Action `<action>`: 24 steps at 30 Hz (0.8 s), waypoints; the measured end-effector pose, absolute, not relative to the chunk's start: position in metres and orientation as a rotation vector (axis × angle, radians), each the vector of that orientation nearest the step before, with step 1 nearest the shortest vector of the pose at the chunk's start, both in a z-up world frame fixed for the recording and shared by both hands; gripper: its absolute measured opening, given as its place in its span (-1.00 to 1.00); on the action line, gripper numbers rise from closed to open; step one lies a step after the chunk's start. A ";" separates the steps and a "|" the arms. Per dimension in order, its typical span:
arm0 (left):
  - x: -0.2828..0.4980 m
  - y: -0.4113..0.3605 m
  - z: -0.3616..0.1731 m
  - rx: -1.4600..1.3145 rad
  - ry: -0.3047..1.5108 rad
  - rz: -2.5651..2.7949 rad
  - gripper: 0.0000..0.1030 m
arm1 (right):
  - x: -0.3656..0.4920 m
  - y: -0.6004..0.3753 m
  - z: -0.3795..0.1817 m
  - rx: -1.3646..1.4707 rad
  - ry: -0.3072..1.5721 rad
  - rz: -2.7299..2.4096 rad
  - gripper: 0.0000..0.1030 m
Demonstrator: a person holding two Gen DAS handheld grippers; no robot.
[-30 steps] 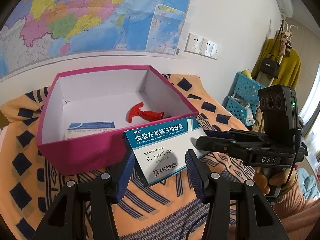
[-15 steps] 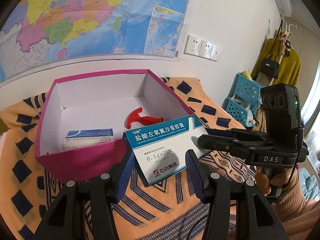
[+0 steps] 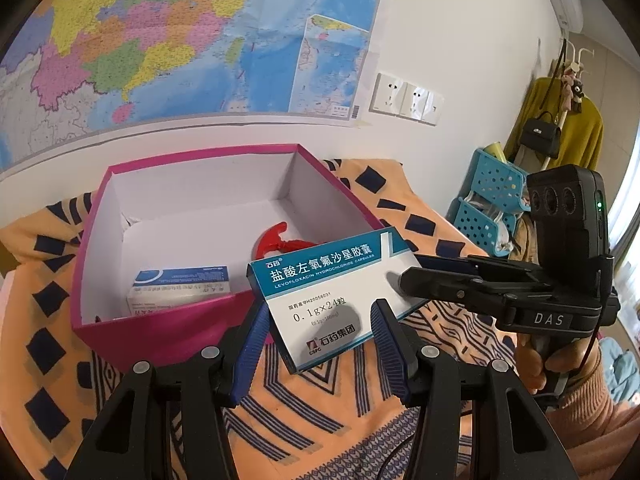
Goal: Organize rigid objects
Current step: 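Lower the medicine box into the magenta box and open the right gripper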
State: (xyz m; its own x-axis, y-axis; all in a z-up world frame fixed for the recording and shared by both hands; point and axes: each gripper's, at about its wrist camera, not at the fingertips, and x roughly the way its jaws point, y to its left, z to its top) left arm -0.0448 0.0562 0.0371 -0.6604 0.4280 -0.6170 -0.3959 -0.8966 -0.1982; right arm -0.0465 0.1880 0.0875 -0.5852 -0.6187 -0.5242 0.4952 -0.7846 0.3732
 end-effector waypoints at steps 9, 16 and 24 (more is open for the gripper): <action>-0.049 0.056 0.039 -0.943 -0.059 2.519 0.02 | -0.050 0.187 0.092 0.860 -0.239 -2.340 -0.22; -0.051 0.057 0.041 -0.937 -0.051 2.526 0.02 | -0.052 0.187 0.094 0.854 -0.235 -2.344 -0.22; -0.055 0.057 0.042 -0.936 -0.048 2.529 0.02 | -0.054 0.187 0.097 0.844 -0.231 -2.351 -0.22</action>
